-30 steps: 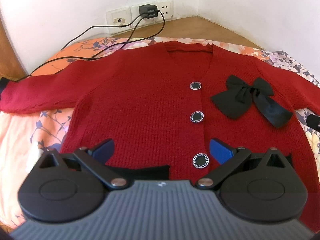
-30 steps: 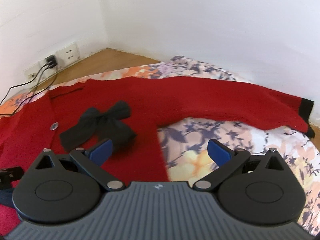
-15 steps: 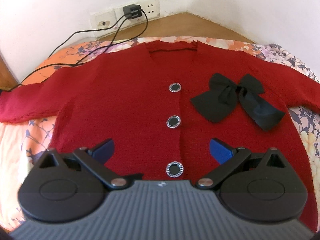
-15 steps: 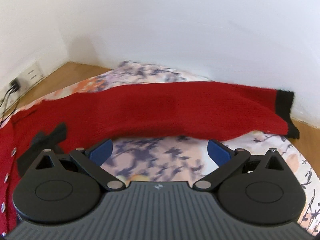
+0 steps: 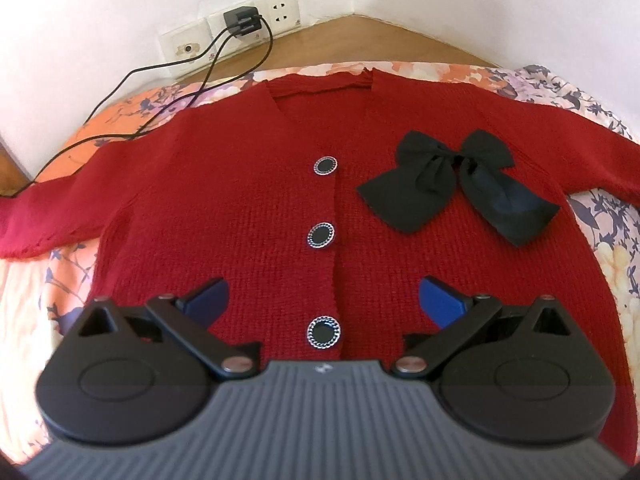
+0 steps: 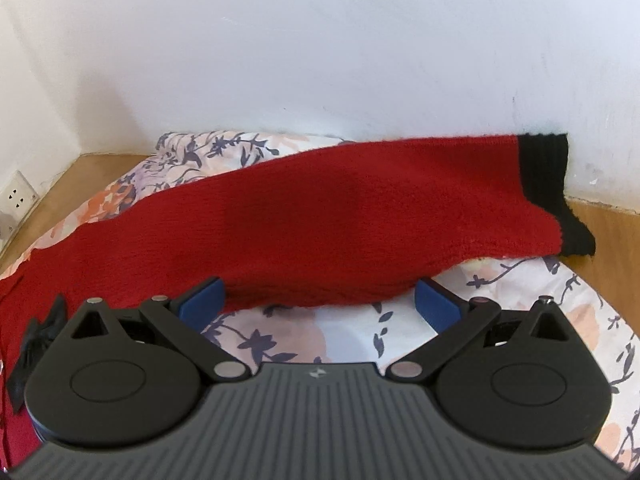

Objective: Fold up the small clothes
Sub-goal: 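Reach the right tool to the black-cuffed sleeve and close on it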

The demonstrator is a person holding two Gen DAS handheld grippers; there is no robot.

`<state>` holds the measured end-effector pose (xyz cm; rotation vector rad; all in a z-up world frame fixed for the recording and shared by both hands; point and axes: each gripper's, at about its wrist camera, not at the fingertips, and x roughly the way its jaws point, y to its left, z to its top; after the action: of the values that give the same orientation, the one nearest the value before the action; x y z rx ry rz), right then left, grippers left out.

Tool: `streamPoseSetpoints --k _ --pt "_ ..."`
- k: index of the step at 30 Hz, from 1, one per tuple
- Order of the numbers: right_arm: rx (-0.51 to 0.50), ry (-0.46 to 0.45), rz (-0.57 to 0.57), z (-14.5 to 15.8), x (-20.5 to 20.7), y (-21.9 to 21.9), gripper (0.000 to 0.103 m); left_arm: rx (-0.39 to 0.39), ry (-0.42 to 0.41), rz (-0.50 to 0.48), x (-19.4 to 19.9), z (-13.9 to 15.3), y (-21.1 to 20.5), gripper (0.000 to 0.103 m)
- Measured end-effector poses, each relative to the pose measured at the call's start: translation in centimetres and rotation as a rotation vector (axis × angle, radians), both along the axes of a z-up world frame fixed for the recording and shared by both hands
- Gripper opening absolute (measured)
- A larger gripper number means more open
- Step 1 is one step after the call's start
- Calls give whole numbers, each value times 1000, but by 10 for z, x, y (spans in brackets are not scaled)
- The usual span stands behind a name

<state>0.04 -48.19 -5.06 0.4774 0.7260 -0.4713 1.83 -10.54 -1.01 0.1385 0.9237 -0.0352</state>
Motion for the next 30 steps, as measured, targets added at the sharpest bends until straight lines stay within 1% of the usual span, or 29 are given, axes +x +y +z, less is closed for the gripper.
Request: streamPoseSetpoints --k 13,19,21,25,30 --pt "-8 4 -18 -5 9 -6 103 7 9 1 -2 -1 0 103" --pt "-43 0 -12 -8 12 -5 103 7 11 4 -2 -2 1 103" --pt "-34 -15 -12 -8 10 -7 103 8 14 5 -1 -3 0 103" --pt "40 -98 -31 -9 -2 -19 103 9 16 5 -1 -4 0 103" --pt "103 -159 -66 -10 -2 -31 103 6 25 16 2 -7 0 103"
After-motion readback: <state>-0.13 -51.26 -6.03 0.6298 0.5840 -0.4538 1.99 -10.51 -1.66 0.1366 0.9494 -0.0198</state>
